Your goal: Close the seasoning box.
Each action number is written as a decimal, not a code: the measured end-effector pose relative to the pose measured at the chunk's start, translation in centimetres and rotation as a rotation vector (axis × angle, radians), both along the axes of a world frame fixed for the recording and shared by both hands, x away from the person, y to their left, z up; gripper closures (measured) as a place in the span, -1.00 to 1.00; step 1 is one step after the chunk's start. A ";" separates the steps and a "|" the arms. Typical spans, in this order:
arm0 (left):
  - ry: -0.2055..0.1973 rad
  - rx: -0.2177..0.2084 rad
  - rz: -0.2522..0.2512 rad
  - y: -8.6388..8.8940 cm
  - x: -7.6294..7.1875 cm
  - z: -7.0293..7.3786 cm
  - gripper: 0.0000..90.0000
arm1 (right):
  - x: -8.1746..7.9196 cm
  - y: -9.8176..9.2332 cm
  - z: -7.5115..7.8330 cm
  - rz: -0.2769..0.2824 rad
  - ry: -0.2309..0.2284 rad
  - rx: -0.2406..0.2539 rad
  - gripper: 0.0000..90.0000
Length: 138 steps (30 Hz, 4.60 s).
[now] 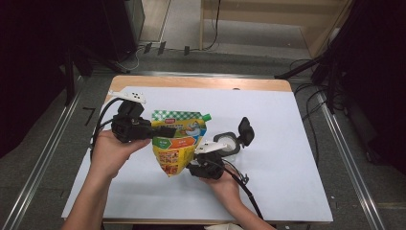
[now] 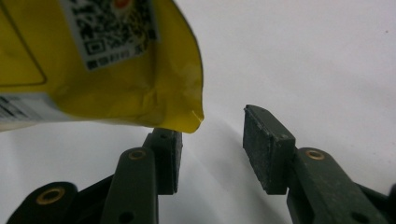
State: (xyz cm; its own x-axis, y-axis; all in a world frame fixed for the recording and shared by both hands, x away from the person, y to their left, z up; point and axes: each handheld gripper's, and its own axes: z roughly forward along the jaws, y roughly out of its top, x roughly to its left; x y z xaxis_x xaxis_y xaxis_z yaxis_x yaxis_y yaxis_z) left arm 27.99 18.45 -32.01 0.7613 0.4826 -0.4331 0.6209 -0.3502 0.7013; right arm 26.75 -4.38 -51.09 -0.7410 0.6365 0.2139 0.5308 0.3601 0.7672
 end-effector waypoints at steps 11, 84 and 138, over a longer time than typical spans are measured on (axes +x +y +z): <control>0.046 -0.040 -0.010 0.0 0.3 -0.4 1.00 | -0.7 0.0 -0.5 -0.021 -0.062 0.063 0.32; 0.036 0.115 0.032 -5.6 1.9 -5.0 0.51 | -6.1 0.2 4.6 0.198 -0.086 0.113 0.30; 0.206 0.321 0.044 -10.5 4.3 -6.1 0.45 | -5.5 0.8 4.6 0.204 -0.059 0.107 0.29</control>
